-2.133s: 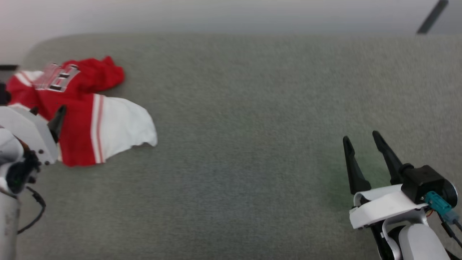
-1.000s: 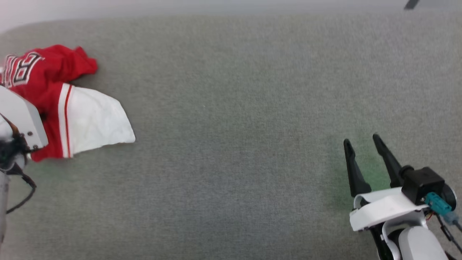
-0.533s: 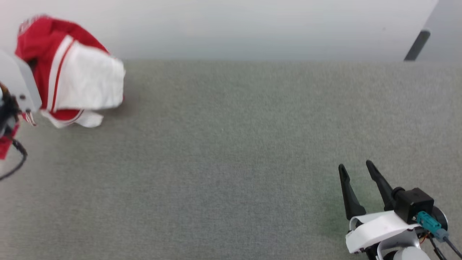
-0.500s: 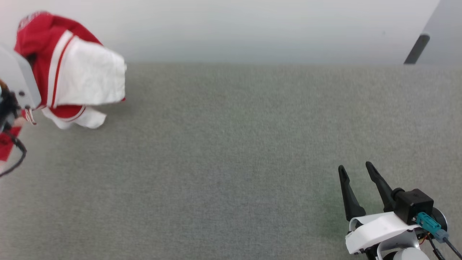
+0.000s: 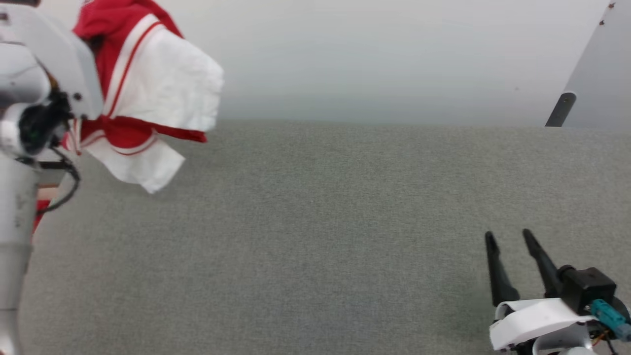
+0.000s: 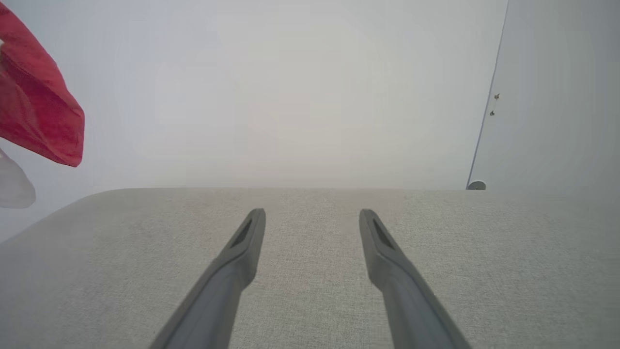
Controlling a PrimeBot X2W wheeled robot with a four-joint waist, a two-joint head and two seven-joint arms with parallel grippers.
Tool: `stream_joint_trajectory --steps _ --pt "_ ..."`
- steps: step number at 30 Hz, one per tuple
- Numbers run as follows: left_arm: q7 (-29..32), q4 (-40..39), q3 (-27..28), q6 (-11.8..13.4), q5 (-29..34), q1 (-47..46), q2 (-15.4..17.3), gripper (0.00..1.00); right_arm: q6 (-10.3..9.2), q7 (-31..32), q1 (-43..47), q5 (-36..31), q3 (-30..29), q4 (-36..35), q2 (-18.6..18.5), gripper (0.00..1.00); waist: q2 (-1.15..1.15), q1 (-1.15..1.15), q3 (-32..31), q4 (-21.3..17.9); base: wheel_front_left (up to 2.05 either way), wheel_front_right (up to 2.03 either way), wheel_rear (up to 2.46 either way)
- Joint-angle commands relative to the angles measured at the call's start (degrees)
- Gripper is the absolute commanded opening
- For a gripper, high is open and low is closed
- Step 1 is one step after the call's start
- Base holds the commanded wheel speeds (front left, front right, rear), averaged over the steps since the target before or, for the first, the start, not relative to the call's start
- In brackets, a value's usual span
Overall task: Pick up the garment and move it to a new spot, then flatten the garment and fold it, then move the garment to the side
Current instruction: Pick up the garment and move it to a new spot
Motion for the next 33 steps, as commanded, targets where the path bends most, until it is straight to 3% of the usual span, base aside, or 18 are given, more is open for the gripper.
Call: stream_joint_trajectory --steps 1,21,33 --pt "0.8 -1.7 -0.4 1.0 -0.4 0.8 -1.0 0.00 0.02 -0.1 0.2 -0.6 -1.2 -0.4 0.1 1.00 0.00 0.00 -0.1 -0.7 0.00 0.00 0.00" --pt "10.9 -21.7 -5.2 8.9 -4.2 9.4 -9.3 0.00 0.02 1.9 -1.7 -3.4 -11.1 -4.8 0.1 1.00 0.00 0.00 2.6 -9.7 0.00 0.00 0.00" --pt "11.6 -22.5 -8.6 11.2 -4.7 16.9 -11.7 0.00 0.02 1.7 -1.3 -2.3 -14.1 -4.4 0.2 1.00 0.00 0.00 5.1 -15.8 0.00 0.00 0.00"
